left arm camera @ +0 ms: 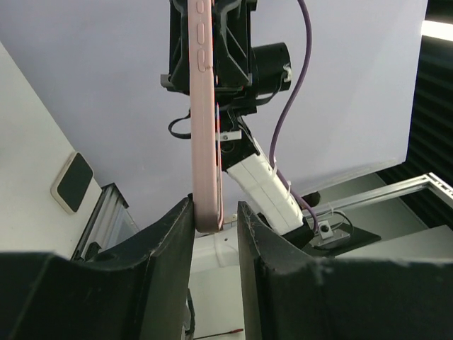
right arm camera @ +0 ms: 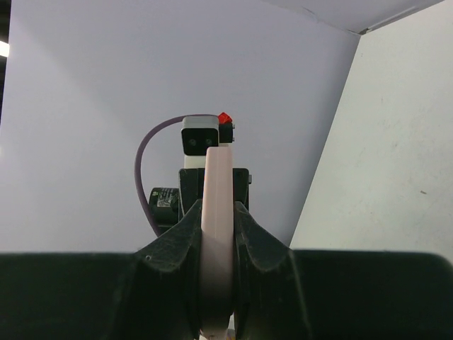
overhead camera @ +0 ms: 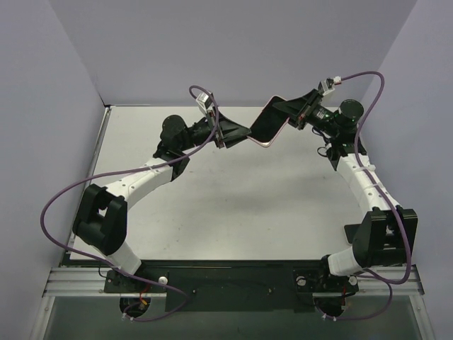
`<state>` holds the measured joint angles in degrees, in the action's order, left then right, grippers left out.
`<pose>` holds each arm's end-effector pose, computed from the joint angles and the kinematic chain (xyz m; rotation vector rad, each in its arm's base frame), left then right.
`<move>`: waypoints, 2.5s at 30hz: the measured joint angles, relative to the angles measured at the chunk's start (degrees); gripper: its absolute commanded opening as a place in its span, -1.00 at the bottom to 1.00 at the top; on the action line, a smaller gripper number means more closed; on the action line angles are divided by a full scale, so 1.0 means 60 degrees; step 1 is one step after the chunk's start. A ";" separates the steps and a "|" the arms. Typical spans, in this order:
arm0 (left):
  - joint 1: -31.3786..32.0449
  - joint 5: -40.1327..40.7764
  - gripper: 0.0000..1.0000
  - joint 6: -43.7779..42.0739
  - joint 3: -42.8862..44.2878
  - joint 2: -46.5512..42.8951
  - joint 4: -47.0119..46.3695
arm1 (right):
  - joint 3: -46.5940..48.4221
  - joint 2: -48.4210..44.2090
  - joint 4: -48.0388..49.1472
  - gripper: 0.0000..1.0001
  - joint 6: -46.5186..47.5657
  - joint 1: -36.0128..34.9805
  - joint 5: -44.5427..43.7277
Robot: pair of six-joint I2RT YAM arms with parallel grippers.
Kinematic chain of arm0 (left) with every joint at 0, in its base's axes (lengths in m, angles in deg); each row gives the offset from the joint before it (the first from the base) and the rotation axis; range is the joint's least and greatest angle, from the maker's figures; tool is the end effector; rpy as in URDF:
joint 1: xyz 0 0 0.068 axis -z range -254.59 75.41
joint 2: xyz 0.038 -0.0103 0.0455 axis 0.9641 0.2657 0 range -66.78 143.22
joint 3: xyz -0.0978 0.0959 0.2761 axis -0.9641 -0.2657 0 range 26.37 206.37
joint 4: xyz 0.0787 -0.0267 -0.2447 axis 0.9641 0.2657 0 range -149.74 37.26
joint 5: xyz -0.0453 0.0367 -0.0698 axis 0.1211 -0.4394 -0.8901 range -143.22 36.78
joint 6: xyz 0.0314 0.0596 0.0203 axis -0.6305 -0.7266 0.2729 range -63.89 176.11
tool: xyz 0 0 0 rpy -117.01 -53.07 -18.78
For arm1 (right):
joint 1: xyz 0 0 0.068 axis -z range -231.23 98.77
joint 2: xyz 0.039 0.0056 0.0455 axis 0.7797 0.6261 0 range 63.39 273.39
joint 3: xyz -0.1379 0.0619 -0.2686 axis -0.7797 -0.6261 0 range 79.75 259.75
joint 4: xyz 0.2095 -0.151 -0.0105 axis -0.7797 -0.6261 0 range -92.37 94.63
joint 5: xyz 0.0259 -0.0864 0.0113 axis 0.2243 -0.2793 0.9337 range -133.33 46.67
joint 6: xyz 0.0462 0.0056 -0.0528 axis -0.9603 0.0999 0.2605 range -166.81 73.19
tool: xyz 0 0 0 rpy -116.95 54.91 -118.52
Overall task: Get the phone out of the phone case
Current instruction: Remove the phone case from the phone.
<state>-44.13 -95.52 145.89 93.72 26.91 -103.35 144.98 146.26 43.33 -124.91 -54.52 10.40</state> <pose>0.3199 -0.2332 0.3945 -0.0594 1.7559 -2.1313 0.3290 0.0654 0.4344 0.0273 1.5937 1.7110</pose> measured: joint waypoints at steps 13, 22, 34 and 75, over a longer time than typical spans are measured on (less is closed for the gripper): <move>-0.0033 -0.1060 -0.61 -0.0612 0.0335 0.0069 0.0452 | 0.0397 0.0251 -0.0106 -1.00 0.0098 -0.0095 0.0437; -0.0051 -0.1825 -1.00 -0.1501 0.0911 0.0404 0.1246 | 0.0594 0.0164 -0.0962 -1.00 0.0947 -0.0135 0.0404; 0.0102 -0.3042 -1.00 -0.2677 0.0973 0.0616 -0.0025 | 0.1235 0.0160 -0.2594 -1.00 0.1373 -0.0455 0.0408; 0.0419 -0.1967 0.52 -0.4386 -0.0535 -0.1756 0.0867 | -0.0175 -0.0951 0.0237 -1.00 0.0033 -0.0710 -0.1020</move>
<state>-41.62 -107.33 119.57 90.51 16.38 -98.15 143.93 140.56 44.75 -124.72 -58.79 4.28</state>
